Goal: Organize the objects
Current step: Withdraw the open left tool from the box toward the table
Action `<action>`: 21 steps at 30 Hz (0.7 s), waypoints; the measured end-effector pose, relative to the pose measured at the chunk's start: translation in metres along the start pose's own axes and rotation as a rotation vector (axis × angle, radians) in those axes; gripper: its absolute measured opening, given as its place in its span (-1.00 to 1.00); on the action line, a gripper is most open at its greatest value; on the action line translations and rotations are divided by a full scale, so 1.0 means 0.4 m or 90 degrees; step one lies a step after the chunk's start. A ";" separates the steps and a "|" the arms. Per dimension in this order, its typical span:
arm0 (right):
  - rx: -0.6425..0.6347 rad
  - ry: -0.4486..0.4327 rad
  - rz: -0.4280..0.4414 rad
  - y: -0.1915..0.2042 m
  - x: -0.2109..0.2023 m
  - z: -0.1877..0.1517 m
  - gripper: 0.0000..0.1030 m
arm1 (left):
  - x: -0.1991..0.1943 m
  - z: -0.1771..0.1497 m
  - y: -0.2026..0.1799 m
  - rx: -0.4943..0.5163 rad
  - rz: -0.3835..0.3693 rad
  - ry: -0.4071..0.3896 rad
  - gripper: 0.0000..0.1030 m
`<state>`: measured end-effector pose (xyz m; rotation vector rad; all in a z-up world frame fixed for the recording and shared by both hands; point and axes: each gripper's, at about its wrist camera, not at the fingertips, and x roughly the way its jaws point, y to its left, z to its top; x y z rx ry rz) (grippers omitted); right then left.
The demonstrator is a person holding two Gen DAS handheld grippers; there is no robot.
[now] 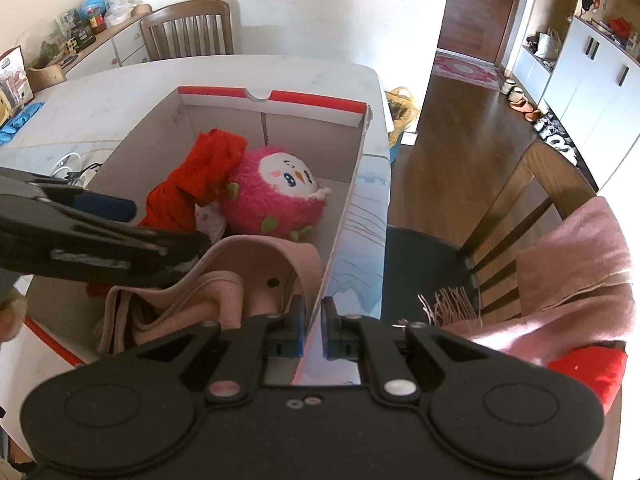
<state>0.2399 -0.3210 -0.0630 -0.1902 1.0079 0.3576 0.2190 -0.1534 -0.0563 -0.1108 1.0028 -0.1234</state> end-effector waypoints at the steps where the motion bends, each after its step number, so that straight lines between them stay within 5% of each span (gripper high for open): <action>1: 0.001 0.000 -0.002 0.000 0.001 0.000 -0.87 | -0.009 -0.002 0.006 0.000 -0.005 -0.003 0.48; 12: 0.032 0.013 -0.034 0.015 0.006 0.008 -0.90 | -0.131 -0.027 0.091 0.035 -0.052 -0.066 0.53; 21: 0.054 0.027 -0.054 0.023 0.013 0.011 -0.92 | -0.185 -0.081 0.243 0.004 -0.023 -0.091 0.61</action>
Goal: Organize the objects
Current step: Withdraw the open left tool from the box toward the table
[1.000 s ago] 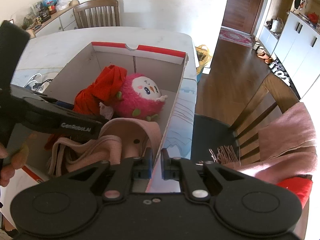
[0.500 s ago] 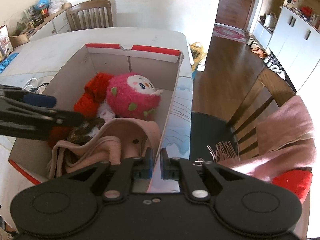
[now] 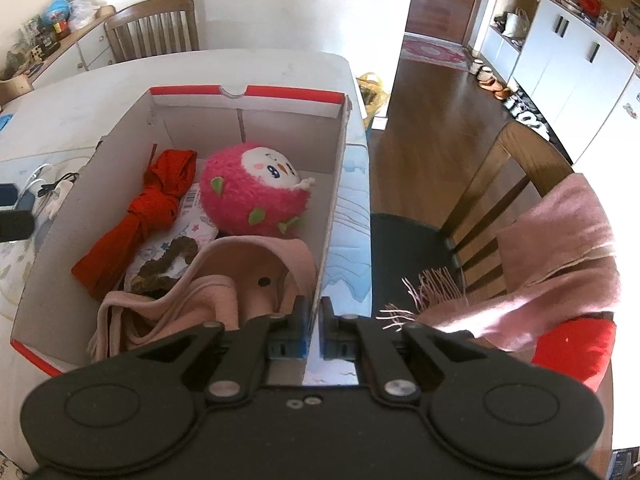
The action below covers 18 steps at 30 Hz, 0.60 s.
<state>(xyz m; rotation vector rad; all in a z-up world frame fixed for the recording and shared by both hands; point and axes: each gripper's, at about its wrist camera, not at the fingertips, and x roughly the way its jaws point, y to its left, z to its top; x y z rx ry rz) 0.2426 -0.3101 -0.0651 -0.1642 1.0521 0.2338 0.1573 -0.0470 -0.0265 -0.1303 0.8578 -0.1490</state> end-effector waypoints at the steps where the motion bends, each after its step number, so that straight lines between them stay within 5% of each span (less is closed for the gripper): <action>1: 0.003 0.002 -0.001 0.000 0.000 -0.001 -0.92 | -0.005 -0.007 0.021 -0.008 0.003 0.001 0.63; 8: 0.017 0.013 -0.010 0.005 0.010 0.001 -0.93 | 0.003 -0.049 0.147 -0.064 0.028 0.012 0.71; 18: 0.035 0.021 -0.010 0.002 0.015 0.003 -0.93 | 0.083 -0.056 0.223 -0.029 0.070 0.009 0.87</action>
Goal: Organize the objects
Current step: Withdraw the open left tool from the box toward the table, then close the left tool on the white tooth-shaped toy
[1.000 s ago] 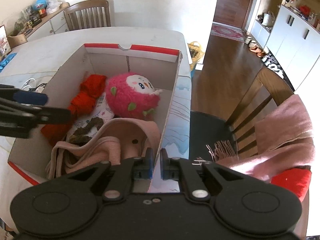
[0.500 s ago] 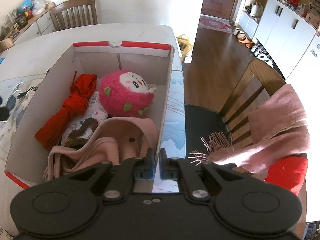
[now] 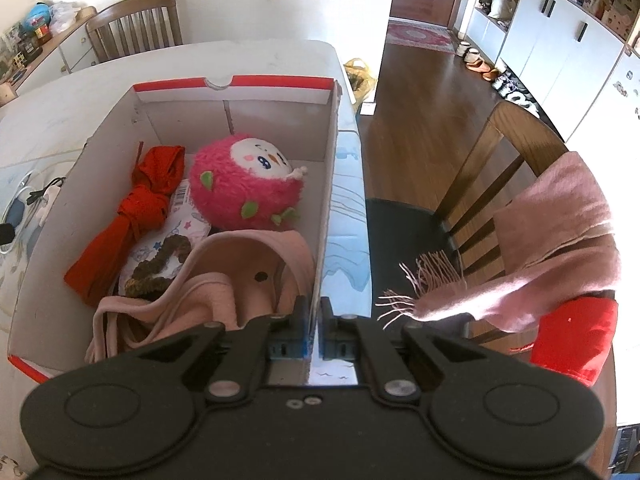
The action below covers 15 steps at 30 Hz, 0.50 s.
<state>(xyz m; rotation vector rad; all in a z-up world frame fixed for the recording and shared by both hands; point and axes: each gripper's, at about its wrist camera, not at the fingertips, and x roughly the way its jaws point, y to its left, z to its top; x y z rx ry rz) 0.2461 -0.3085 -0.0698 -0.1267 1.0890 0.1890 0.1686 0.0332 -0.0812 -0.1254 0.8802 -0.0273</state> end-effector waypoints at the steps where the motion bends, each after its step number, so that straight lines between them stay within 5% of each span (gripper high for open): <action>1: 0.002 0.001 0.000 -0.001 0.000 0.000 -0.93 | 0.011 0.000 0.007 0.002 0.005 0.002 0.87; 15: 0.015 0.016 -0.006 -0.002 0.012 0.003 -0.90 | 0.154 0.006 0.052 0.048 0.037 0.016 0.87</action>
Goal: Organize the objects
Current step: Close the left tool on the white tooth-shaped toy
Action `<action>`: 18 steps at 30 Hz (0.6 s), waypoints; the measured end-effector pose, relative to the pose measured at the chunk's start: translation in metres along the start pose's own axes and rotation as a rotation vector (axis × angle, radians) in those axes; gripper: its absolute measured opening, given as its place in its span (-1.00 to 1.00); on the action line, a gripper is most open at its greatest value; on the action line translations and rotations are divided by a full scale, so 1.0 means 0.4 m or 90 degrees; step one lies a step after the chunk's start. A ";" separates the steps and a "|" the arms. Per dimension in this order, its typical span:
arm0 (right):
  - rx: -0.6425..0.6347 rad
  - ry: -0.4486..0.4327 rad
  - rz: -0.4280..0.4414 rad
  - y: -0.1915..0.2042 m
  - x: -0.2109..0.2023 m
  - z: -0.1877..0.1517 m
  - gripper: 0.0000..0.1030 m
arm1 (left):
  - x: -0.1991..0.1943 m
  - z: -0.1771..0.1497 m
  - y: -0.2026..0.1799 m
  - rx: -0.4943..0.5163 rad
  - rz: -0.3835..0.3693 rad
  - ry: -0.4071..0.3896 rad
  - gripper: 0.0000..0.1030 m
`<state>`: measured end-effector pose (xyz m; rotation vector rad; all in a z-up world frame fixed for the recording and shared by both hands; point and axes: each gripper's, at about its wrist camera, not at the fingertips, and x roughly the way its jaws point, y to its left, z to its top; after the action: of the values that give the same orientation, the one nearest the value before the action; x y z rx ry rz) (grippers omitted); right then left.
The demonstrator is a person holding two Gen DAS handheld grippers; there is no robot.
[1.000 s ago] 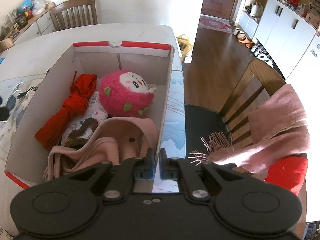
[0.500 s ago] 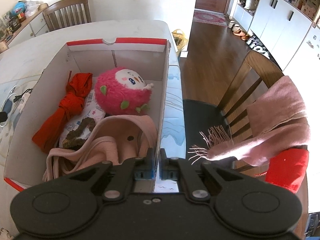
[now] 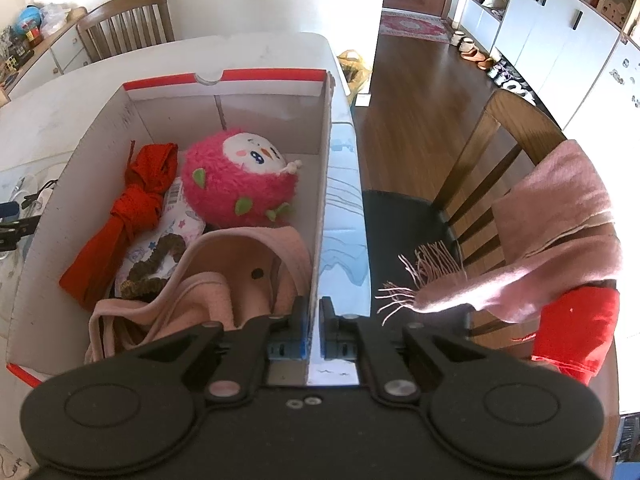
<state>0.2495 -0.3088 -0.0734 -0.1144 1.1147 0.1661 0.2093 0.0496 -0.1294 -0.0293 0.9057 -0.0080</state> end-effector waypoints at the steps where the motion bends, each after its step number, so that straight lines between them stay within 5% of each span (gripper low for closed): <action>1: 0.001 0.000 -0.001 0.000 0.000 0.000 -0.90 | 0.004 0.001 0.001 0.000 0.004 -0.002 0.87; 7: 0.006 0.001 -0.003 0.002 0.005 -0.002 -0.91 | 0.018 0.005 0.008 -0.007 0.010 -0.016 0.80; 11: 0.009 0.000 -0.002 0.000 0.005 -0.003 -0.92 | 0.025 0.003 0.006 0.005 0.010 -0.017 0.35; 18: 0.012 0.001 -0.004 0.001 0.008 -0.004 -0.93 | 0.039 -0.004 -0.005 0.033 0.013 -0.010 -0.04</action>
<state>0.2493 -0.3084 -0.0770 -0.1007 1.1170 0.1506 0.2176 0.0472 -0.1424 0.0278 0.8895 -0.0126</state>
